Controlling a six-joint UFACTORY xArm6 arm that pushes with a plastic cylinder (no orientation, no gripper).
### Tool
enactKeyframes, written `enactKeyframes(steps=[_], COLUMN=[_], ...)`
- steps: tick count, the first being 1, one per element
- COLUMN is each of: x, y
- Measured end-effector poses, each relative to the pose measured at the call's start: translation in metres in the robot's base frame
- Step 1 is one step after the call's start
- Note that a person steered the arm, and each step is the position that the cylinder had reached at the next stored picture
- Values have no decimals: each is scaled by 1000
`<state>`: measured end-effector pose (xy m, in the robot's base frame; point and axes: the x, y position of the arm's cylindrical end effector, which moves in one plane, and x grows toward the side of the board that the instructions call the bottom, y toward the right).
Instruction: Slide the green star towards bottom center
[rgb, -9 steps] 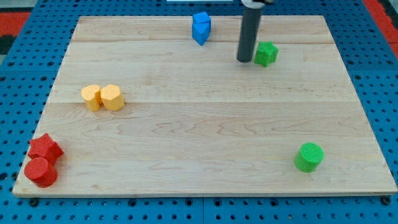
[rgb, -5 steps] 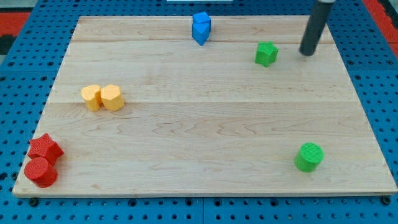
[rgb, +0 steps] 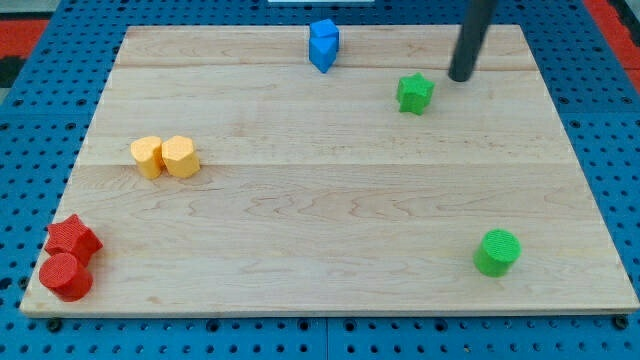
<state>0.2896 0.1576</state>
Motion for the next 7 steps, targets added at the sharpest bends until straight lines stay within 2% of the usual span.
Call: enactKeyframes(steps=[1, 2, 3, 4, 5, 7], x=[31, 81, 99, 69, 79, 141], y=[-31, -40, -39, -47, -80, -102])
